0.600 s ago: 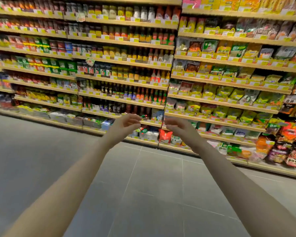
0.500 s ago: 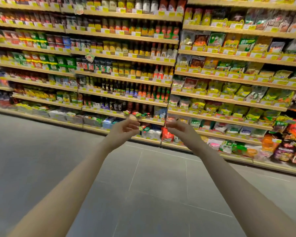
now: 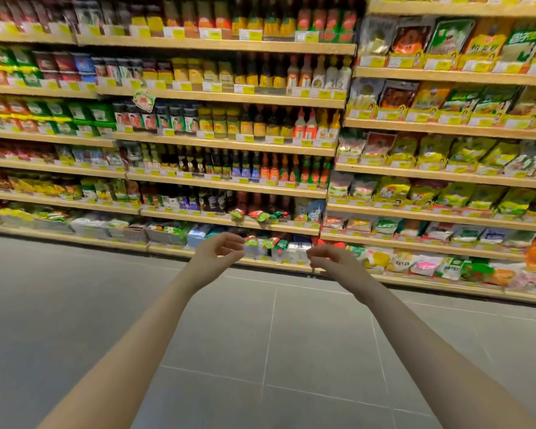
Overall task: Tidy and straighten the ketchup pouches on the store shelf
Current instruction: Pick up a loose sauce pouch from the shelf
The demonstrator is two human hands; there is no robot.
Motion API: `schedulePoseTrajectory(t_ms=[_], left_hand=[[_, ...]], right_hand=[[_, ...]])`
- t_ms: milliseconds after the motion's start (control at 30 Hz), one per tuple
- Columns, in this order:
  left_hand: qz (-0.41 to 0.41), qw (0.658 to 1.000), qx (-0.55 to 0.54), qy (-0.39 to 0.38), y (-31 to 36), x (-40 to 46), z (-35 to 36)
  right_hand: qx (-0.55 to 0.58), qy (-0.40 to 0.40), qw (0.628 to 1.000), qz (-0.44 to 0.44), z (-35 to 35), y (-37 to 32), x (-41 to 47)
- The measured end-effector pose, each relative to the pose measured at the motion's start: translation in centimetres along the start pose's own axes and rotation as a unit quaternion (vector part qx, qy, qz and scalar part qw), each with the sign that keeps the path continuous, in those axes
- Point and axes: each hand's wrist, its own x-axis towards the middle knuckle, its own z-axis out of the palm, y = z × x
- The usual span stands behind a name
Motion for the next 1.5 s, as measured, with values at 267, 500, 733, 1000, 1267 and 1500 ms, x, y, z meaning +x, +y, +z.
schedulePoseTrajectory(t_ms=[267,500,733,1000,1267,1500], left_hand=[[-0.025,1.0,-0.005,0.002,-6.1,18.4,-1.2],[-0.037,0.999,-0.024,-0.005,-10.5,31.7,-1.9],[-0.069,0.997,-0.021,-0.033,-18.1,42.5,-4.9],[-0.072,0.992,0.004,-0.1,-27.9,59.1,-12.6],[-0.079,0.981,0.013,-0.179,-35.3,70.2,-17.7],[-0.058,0.976,0.05,-0.205,-44.7,73.7,-15.8]], right_hand=[[-0.046,-0.018,0.999,-0.021,-0.4,3.3,19.1],[-0.011,-0.029,0.999,0.014,-1.1,5.2,34.0],[0.008,-0.02,0.998,0.053,1.9,7.9,46.5],[0.041,0.022,0.994,0.102,9.3,9.3,62.4],[0.056,0.043,0.985,0.16,14.9,9.7,72.9],[0.043,0.038,0.986,0.155,18.5,15.8,78.8]])
